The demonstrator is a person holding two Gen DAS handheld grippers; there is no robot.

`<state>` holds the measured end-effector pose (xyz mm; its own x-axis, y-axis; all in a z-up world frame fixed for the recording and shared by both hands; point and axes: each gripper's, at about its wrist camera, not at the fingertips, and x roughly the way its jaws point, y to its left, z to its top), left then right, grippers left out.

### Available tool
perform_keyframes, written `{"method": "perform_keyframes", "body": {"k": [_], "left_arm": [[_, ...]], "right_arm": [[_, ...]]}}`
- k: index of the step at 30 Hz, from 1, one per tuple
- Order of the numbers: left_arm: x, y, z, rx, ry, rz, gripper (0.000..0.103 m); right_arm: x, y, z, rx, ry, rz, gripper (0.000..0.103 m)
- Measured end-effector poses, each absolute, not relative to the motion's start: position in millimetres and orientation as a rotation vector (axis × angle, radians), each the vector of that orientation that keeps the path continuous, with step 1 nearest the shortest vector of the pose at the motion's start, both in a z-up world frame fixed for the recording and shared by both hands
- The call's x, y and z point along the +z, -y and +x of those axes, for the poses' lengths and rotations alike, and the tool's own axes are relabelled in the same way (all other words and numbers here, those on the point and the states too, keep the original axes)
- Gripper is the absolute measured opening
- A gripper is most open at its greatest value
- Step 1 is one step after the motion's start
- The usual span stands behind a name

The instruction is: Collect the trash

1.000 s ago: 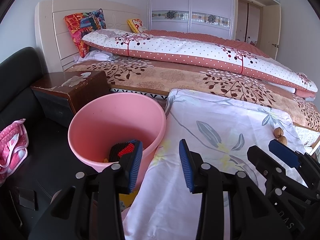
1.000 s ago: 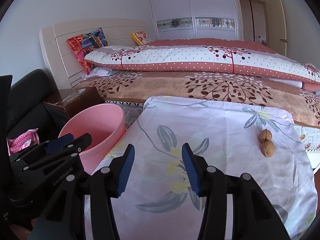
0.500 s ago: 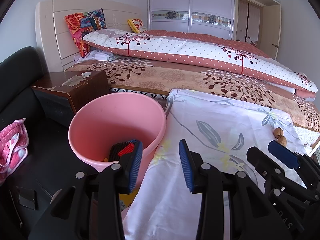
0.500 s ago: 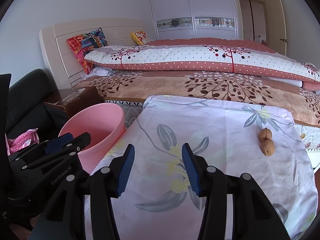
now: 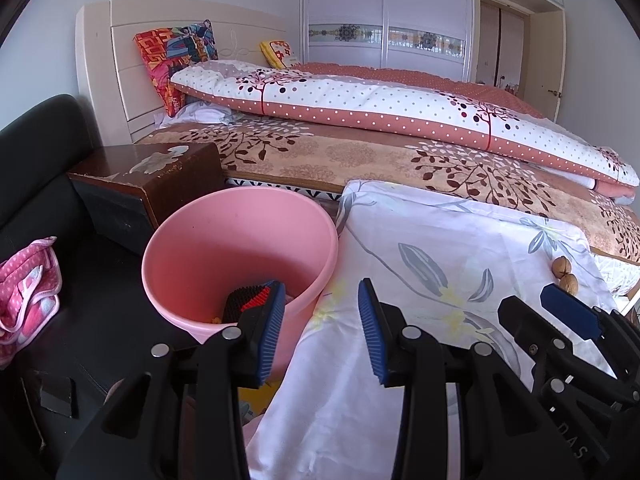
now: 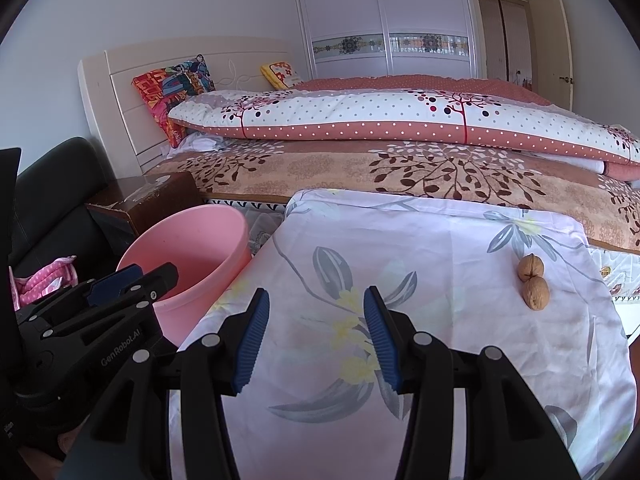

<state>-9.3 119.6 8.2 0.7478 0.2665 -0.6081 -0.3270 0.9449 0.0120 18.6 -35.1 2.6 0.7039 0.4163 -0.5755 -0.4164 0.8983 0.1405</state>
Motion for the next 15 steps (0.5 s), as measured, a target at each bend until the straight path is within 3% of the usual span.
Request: {"method": "perform_keyframes", "body": {"k": [15], "left_arm": [[8.1,-121.5,-8.7,0.334,-0.658,-0.112,0.038]], "right_arm": [[-0.4,35.1,17.3,0.462,-0.644,-0.003,0.049]]}}
